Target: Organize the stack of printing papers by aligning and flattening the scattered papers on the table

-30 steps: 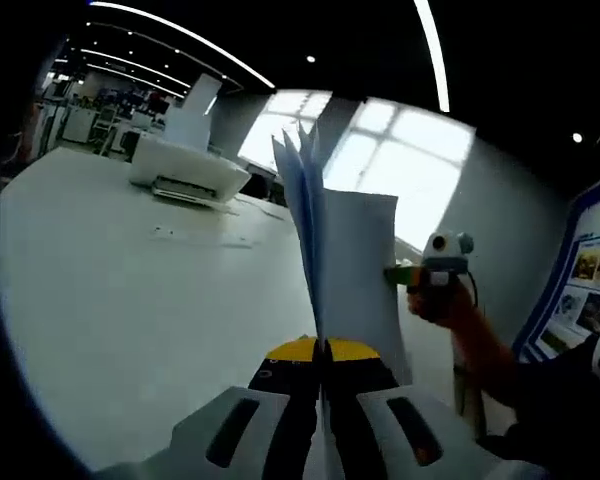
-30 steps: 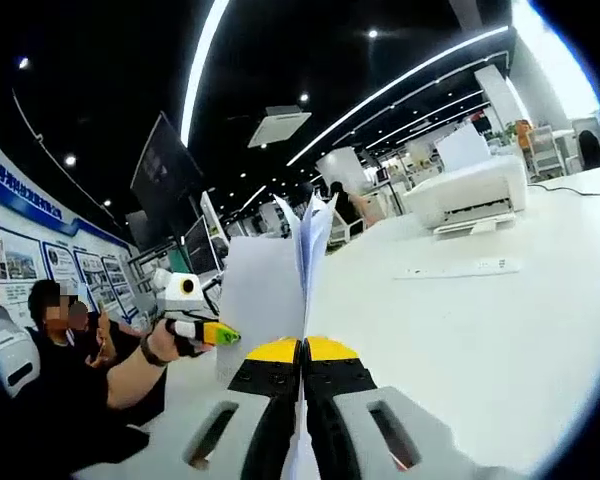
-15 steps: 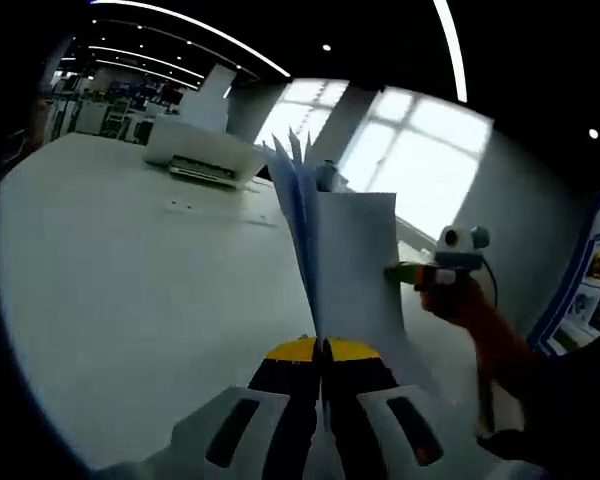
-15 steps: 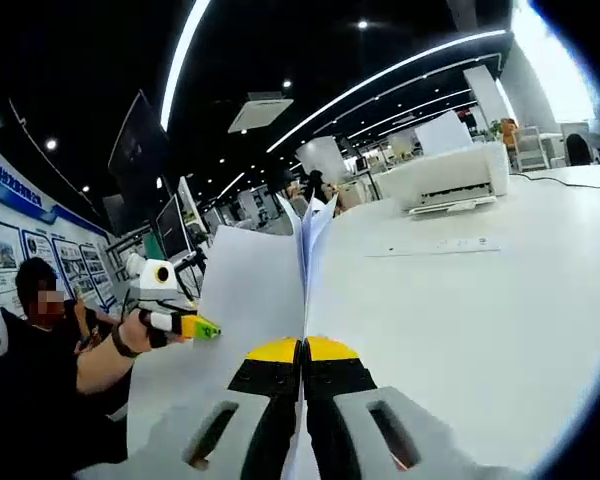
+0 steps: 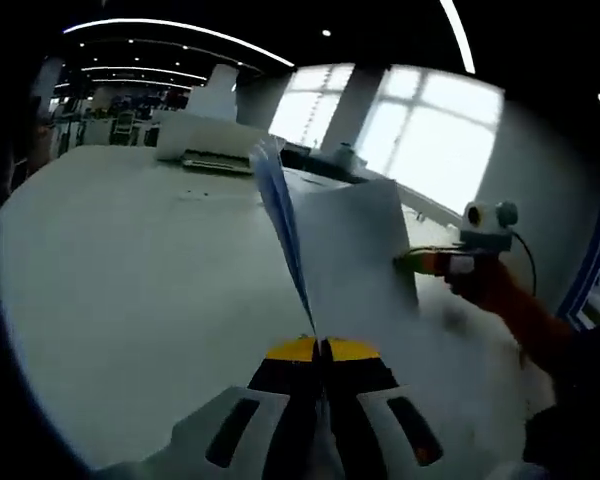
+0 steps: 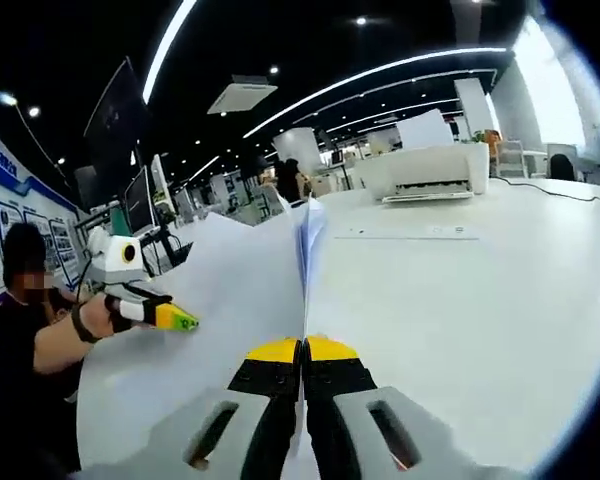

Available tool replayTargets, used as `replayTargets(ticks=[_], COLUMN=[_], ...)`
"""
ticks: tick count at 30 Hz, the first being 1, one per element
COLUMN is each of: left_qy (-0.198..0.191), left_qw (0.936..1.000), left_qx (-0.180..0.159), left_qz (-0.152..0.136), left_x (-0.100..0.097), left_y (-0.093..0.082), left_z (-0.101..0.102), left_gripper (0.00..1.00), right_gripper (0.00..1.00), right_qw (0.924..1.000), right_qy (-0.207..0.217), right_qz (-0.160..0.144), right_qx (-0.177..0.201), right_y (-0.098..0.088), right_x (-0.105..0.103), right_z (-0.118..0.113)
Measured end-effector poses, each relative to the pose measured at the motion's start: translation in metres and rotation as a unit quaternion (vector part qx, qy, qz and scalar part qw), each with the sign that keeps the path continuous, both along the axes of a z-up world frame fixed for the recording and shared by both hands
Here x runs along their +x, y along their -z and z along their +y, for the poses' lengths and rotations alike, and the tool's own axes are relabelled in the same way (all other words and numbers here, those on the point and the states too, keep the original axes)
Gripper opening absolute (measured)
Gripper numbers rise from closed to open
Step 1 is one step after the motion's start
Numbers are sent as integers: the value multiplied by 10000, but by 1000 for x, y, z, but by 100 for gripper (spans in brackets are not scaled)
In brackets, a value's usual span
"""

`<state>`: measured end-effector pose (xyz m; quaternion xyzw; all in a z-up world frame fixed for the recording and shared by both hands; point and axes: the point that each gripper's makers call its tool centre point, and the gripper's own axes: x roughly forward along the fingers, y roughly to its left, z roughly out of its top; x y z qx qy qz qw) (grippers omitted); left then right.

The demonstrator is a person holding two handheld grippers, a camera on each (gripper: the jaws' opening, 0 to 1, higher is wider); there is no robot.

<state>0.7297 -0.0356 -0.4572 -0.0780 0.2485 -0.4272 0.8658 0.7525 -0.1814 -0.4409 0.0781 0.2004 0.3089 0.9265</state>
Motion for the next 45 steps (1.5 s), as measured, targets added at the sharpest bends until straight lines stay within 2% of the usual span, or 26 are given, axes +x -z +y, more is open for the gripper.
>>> replayTargets(ticks=[6, 9, 17, 19, 21, 24, 27, 30, 31, 35, 42, 45], left_qy=[-84, -155, -289, -282, -385, -437, -514, -546, -545, -526, -500, -493], left_qw=[9998, 9991, 9948, 9909, 9843, 9811, 9707, 9646, 9607, 9594, 9649, 9636], left_qx=[161, 290, 685, 881, 1180, 1248, 1510, 1642, 1715, 1739, 1590, 1617], left_qz=[-111, -258, -690, -972, -1257, -1414, -1800, -1990, -2113, -2158, -2032, -2069], left_x=[3, 5, 11, 15, 21, 23, 28, 25, 26, 29, 29, 29], left_y=[9, 12, 18, 17, 19, 17, 13, 12, 11, 11, 13, 12], left_z=[-1, 0, 4, 6, 10, 11, 16, 15, 16, 17, 17, 16], left_gripper=[6, 8, 14, 17, 22, 27, 32, 36, 37, 37, 36, 36], right_gripper=[0, 0, 0, 0, 0, 0, 0, 0, 0, 0, 3, 7], right_qw=[9997, 9993, 9992, 9992, 9993, 9993, 9993, 9993, 9994, 9993, 9991, 9989], right_qy=[110, 139, 108, 109, 112, 107, 110, 114, 112, 137, 181, 216], right_qz=[-33, -50, 10, 12, 38, 54, 58, 54, 35, -1, -66, -120], right_qx=[-203, -339, -391, -395, -363, -355, -359, -340, -332, -337, -371, -409], right_y=[10, 18, 23, 24, 25, 26, 26, 26, 25, 25, 26, 26], right_x=[2, 4, 4, 4, 6, 5, 4, 5, 6, 6, 6, 8], right_z=[-2, -5, -4, -5, -5, -5, -4, -4, -4, -5, -9, -11])
